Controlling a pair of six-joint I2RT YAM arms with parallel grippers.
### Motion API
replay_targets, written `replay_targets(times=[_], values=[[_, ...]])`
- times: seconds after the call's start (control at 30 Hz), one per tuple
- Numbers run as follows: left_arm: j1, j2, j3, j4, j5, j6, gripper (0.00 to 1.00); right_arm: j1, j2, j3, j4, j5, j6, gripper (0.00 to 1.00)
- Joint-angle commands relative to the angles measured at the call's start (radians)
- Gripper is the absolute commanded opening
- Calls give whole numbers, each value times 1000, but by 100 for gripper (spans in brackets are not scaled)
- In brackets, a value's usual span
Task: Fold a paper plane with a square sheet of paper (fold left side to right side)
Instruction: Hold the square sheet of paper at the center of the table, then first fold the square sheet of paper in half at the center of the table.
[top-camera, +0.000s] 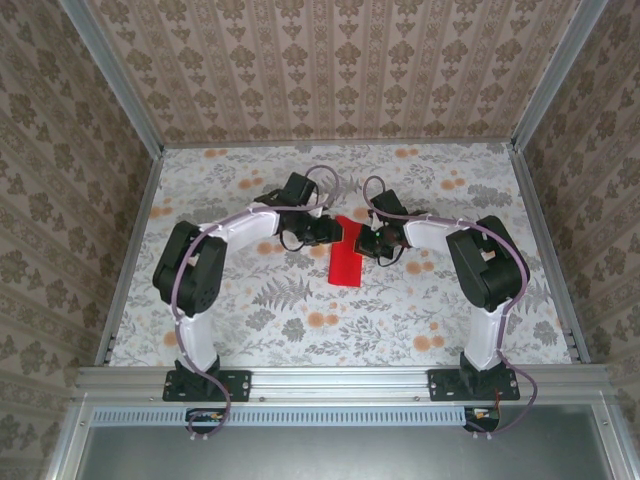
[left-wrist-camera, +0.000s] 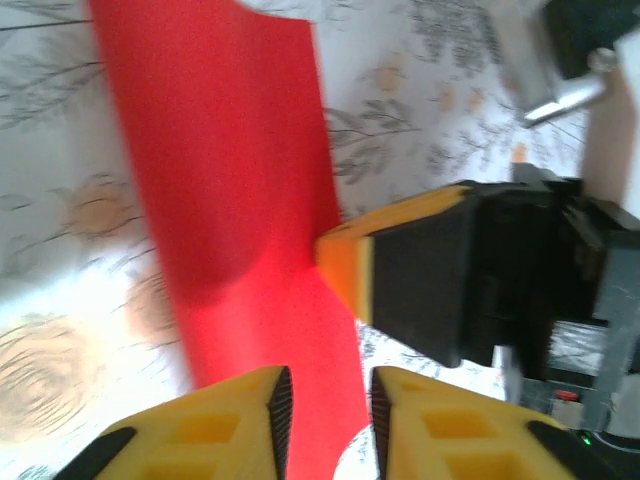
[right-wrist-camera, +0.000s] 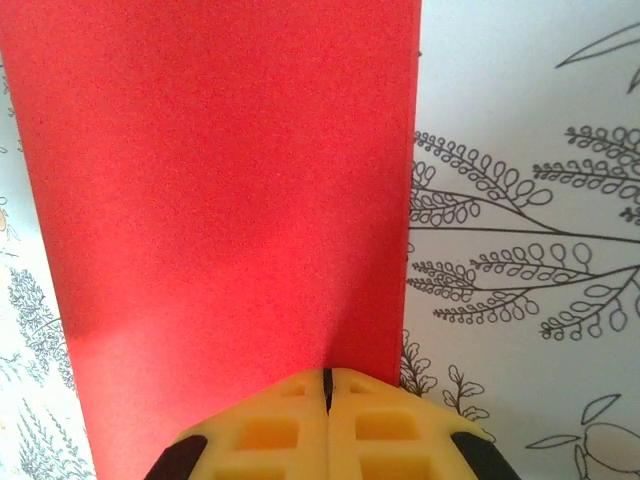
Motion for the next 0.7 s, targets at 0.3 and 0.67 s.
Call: replay_targets(times=[0.3, 0.67], values=[[-6, 126, -18, 36, 74, -11, 16, 15, 53, 18, -94, 33, -27, 5], [38, 145, -103, 24, -5, 4, 11, 17, 62, 39, -138, 51, -51, 5]])
